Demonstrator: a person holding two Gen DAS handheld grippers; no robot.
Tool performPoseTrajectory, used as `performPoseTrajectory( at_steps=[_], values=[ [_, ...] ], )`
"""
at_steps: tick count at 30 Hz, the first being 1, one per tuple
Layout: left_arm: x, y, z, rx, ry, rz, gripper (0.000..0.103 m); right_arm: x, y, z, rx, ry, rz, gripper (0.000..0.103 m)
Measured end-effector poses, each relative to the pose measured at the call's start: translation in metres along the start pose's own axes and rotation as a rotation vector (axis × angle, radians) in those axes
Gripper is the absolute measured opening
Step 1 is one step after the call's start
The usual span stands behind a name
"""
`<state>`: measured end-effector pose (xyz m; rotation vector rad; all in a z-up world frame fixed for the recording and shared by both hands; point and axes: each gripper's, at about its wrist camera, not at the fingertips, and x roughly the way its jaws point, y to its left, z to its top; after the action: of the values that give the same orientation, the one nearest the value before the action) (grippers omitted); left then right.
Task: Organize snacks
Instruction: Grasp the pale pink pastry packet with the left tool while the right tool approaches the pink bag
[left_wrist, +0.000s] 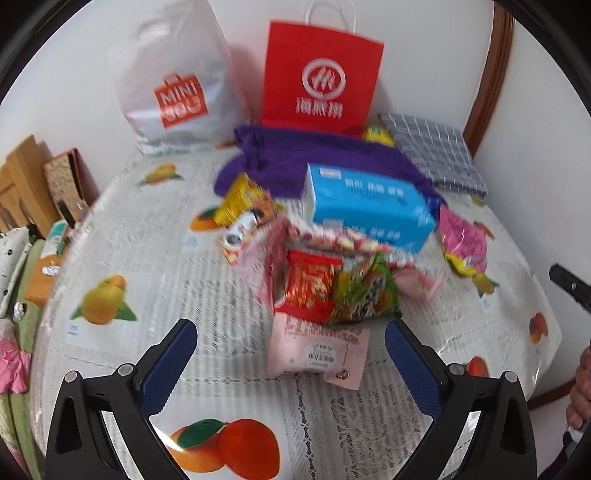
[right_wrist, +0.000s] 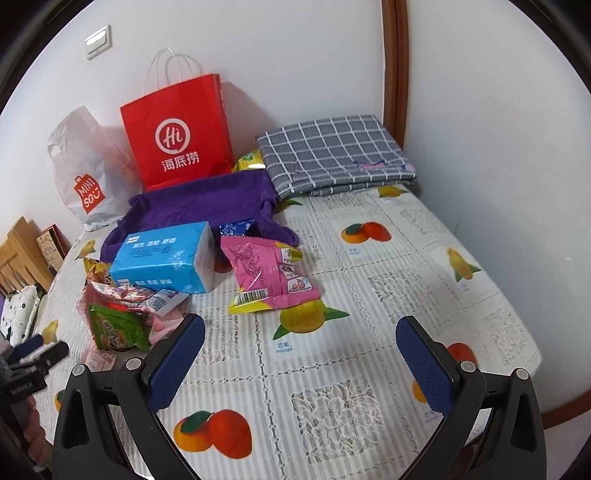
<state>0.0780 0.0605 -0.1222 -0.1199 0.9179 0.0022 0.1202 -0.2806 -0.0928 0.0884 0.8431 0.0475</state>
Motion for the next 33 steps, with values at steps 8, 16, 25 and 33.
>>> performPoseTrajectory(
  at_steps=[8, 16, 25, 33],
  values=[
    [0.026, -0.008, -0.010, 0.044, 0.038, -0.040, 0.102, 0.033, -0.004, 0.003, 0.008, 0.041, -0.003, 0.102],
    [0.043, -0.012, -0.024, 0.080, 0.061, -0.037, 0.102, 0.032, -0.008, -0.001, 0.035, 0.010, 0.020, 0.102],
    [0.053, -0.021, -0.028, 0.135, 0.056, 0.007, 0.102, 0.035, -0.008, -0.010, 0.026, 0.023, 0.021, 0.102],
    [0.051, -0.015, -0.025, 0.135, 0.029, 0.018, 0.078, 0.047, -0.004, -0.009, 0.017, 0.053, 0.016, 0.102]
  ],
)
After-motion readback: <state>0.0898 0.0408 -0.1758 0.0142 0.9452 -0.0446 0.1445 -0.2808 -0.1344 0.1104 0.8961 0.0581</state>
